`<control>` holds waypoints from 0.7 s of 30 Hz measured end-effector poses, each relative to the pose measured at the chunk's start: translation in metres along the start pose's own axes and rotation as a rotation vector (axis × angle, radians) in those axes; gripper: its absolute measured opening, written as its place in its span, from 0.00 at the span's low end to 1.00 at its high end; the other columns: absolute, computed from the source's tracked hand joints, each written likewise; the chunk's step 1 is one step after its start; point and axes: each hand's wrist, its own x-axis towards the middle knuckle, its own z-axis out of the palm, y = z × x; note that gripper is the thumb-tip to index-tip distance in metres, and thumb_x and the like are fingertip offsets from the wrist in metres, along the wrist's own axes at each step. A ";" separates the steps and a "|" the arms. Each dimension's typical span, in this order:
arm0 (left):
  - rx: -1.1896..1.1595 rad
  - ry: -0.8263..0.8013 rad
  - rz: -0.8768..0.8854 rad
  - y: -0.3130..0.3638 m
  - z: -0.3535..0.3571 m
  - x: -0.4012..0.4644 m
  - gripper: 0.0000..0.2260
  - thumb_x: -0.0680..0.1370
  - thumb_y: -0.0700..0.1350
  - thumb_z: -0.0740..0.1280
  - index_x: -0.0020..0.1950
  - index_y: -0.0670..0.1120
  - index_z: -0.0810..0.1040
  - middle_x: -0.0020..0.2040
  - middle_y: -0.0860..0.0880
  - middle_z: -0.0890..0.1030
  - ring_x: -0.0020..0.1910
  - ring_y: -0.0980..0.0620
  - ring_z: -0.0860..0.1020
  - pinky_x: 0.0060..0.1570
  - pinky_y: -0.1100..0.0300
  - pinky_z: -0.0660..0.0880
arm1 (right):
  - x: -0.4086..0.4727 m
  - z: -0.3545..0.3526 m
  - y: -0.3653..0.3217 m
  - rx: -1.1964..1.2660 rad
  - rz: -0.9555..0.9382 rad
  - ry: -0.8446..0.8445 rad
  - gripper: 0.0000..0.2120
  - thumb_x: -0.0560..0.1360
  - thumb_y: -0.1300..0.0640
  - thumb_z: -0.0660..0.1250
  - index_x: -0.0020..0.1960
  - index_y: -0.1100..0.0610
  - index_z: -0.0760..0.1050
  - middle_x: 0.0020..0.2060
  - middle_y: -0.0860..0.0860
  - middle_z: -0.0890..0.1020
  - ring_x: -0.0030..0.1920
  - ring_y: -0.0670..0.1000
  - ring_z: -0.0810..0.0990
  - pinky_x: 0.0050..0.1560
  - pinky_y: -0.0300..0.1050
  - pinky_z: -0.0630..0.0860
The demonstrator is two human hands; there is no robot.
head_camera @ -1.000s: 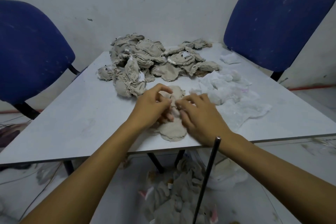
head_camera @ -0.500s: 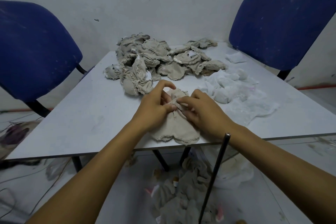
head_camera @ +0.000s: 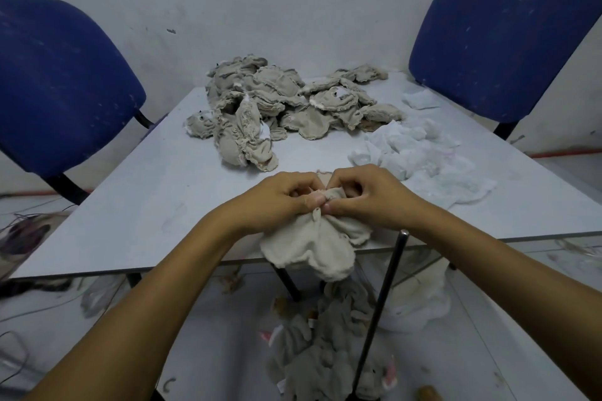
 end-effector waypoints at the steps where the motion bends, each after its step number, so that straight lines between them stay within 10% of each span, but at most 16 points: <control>1: -0.076 -0.024 -0.016 0.002 0.000 -0.002 0.05 0.77 0.48 0.68 0.46 0.47 0.80 0.37 0.54 0.76 0.37 0.57 0.71 0.40 0.63 0.68 | -0.002 -0.001 0.001 0.039 -0.005 0.016 0.07 0.72 0.53 0.76 0.41 0.54 0.81 0.21 0.41 0.67 0.26 0.42 0.65 0.30 0.37 0.59; 6: -0.160 -0.082 -0.071 0.004 0.003 -0.004 0.09 0.73 0.48 0.71 0.46 0.43 0.79 0.43 0.53 0.72 0.40 0.57 0.72 0.41 0.66 0.69 | -0.012 0.000 0.004 0.231 0.072 0.011 0.04 0.78 0.63 0.68 0.47 0.58 0.82 0.24 0.40 0.72 0.27 0.39 0.68 0.32 0.31 0.64; 11: -0.008 0.105 -0.017 0.009 0.015 -0.001 0.16 0.82 0.44 0.63 0.42 0.33 0.76 0.44 0.48 0.68 0.43 0.60 0.69 0.44 0.67 0.66 | -0.026 -0.004 -0.009 0.165 0.052 -0.246 0.19 0.71 0.49 0.75 0.53 0.62 0.78 0.38 0.56 0.76 0.38 0.46 0.73 0.38 0.46 0.71; 18: 0.104 -0.029 -0.026 0.026 0.021 -0.006 0.27 0.71 0.63 0.68 0.38 0.37 0.76 0.45 0.43 0.70 0.43 0.48 0.70 0.43 0.58 0.66 | -0.032 -0.002 -0.006 -0.001 0.017 0.010 0.06 0.70 0.64 0.74 0.39 0.63 0.79 0.34 0.58 0.75 0.36 0.57 0.72 0.38 0.53 0.68; 21: 0.440 -0.101 0.011 0.027 0.019 -0.013 0.13 0.71 0.58 0.70 0.38 0.50 0.73 0.48 0.54 0.67 0.47 0.58 0.67 0.42 0.59 0.64 | -0.037 -0.010 -0.009 0.046 0.022 -0.077 0.02 0.73 0.62 0.74 0.45 0.56 0.83 0.38 0.48 0.77 0.39 0.46 0.75 0.42 0.45 0.70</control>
